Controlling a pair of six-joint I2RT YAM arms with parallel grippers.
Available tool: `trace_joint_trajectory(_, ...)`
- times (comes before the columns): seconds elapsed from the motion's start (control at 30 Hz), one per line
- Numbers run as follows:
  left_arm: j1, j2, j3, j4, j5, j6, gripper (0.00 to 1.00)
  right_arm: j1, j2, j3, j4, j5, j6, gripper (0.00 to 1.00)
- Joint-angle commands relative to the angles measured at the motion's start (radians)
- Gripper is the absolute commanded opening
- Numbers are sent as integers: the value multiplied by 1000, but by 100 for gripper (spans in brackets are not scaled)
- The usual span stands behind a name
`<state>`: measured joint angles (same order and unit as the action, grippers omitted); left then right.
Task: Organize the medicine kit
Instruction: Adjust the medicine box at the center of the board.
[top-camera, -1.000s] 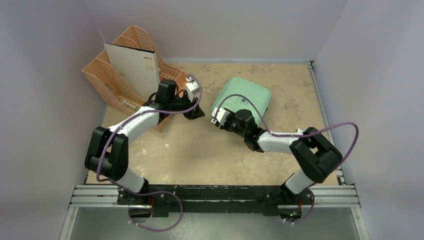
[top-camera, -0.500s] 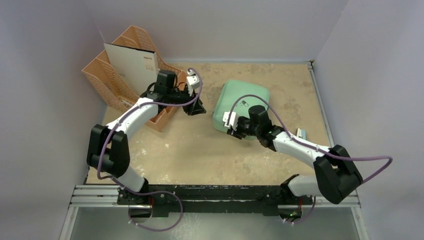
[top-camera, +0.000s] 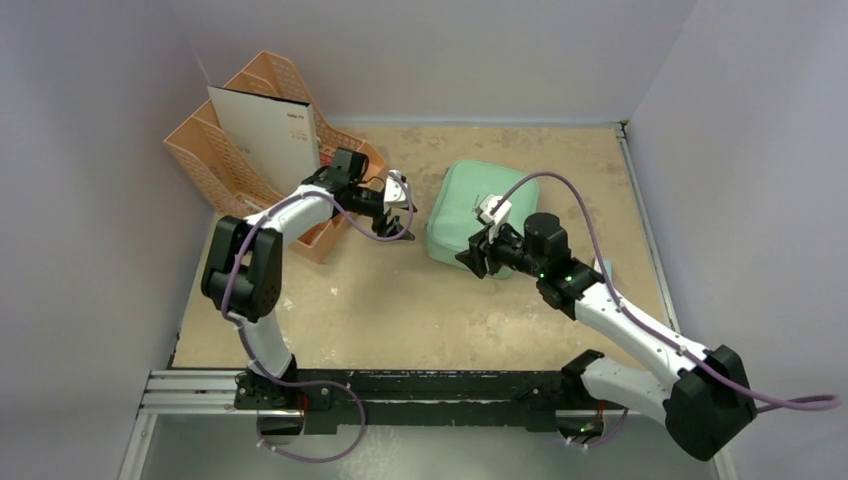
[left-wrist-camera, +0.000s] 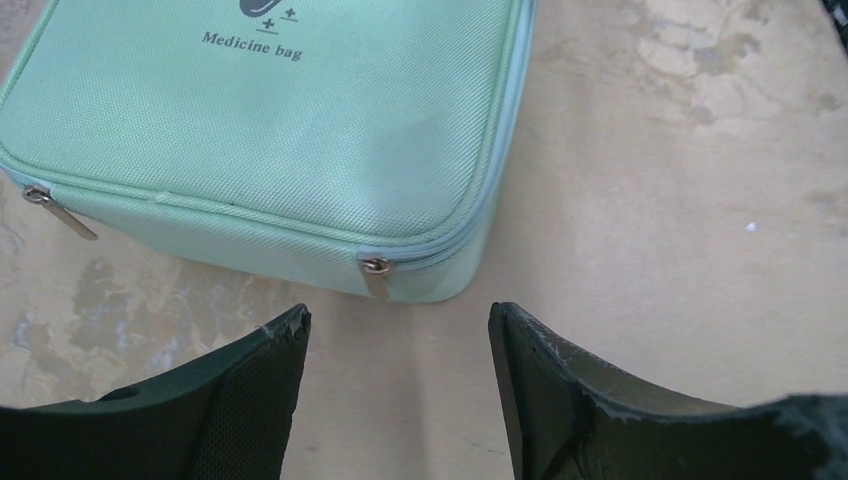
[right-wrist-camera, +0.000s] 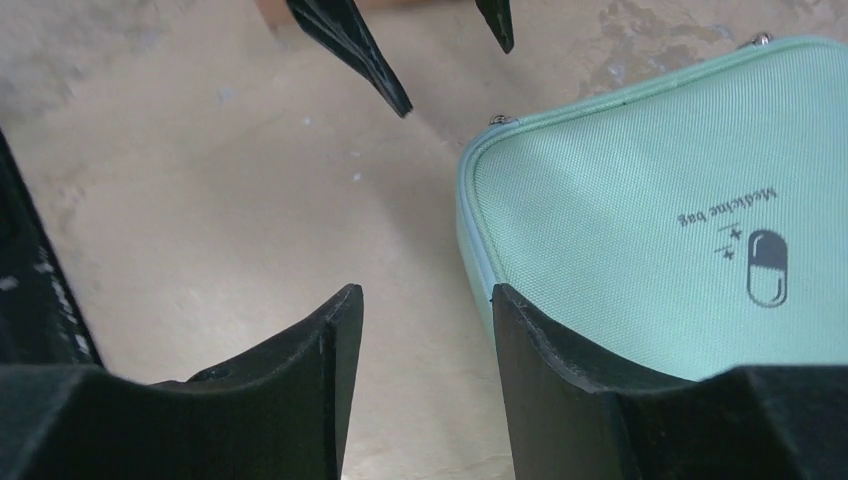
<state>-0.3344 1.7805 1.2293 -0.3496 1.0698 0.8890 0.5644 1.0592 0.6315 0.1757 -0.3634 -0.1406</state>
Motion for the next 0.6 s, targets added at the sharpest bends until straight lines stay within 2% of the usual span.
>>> trace_joint_trajectory(0.0,14,80,113,-123,77,269,65,2,-68,61,-36,111,291,54)
trace_joint_trajectory(0.1,14,134,163,-172,84,308,64,2,-92,99,-121,192,334,55)
trace_joint_trajectory(0.27,14,176,174,-109,90,289,64,2,-124,59,-84,228,436,56)
trace_joint_trajectory(0.57,3,260,223,-140,151,326,62,2,-101,74,-116,281,412,57)
